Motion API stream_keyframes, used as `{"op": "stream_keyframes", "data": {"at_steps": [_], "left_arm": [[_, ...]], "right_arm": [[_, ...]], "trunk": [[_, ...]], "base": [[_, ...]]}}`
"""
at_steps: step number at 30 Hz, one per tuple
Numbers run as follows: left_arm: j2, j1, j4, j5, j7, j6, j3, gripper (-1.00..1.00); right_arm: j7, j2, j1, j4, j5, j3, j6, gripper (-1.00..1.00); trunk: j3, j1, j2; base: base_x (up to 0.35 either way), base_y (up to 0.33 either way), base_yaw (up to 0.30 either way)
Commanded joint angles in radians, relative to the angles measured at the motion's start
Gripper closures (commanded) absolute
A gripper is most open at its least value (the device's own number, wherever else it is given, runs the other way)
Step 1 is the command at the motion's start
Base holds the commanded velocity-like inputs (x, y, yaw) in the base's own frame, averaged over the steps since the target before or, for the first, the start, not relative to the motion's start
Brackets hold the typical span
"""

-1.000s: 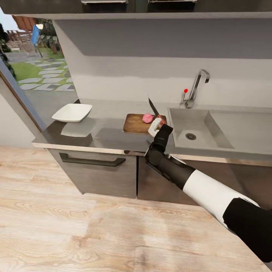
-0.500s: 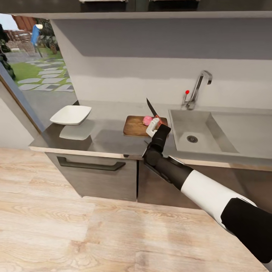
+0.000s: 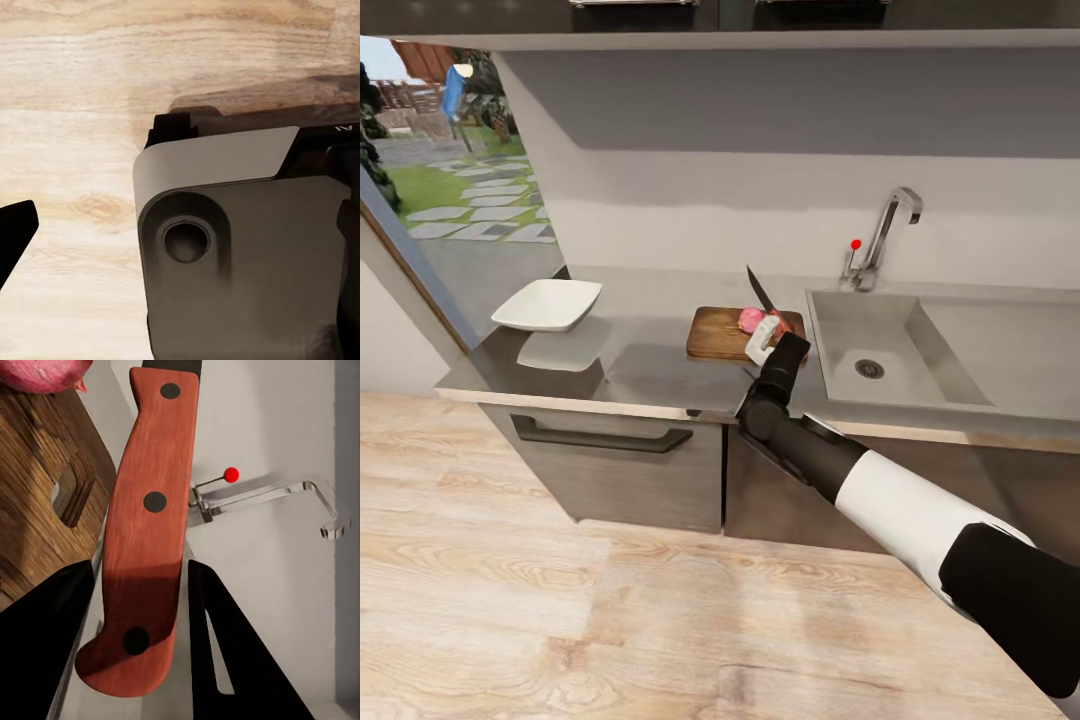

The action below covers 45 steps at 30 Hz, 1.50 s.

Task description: In the kitchen, take the Vidalia onion out of the sink, dice it on the chopping board with the paring knife, put the diced onion into the bowl on the countertop, then place both the paring knife and the chopping board into the sink.

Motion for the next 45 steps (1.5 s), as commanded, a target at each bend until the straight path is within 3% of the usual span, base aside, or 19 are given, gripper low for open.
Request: {"op": "stream_keyframes", "data": {"at_steps": [1,18,24,25,45], "left_arm": [[-0.001,-0.001,0.003,0.009,0.001,-0.001,-0.008,-1.0],[0.0,-0.001,0.003,0.008,0.0,-0.001,-0.008,-1.0],[-0.001,-0.001,0.003,0.008,-0.001,-0.001,-0.008,-1.0],[-0.001,-0.001,0.003,0.008,-0.001,-0.001,-0.008,-1.0],[-0.001,-0.001,0.003,0.009,-0.001,-0.001,-0.008,-1.0]], "right_arm": [[0.001,0.0,-0.001,0.0,0.005,0.003,0.007,1.0],[0.01,0.007,-0.001,0.054,0.001,0.035,0.004,1.0],[0.023,0.009,-0.001,0.096,0.001,0.035,-0.031,1.0],[0.031,0.031,-0.001,0.134,0.001,0.036,-0.058,1.0],[0.022,0.033,-0.001,0.122,0.01,0.03,-0.083,1.0]], "trunk": [[-0.001,0.0,0.0],[-0.001,0.0,0.0],[-0.001,0.0,0.0],[-0.001,0.0,0.0],[-0.001,0.0,0.0]], "base": [[0.0,0.0,0.0],[0.083,0.0,0.0],[0.029,0.0,0.0],[0.0,0.0,0.0],[0.0,0.0,0.0]]}}
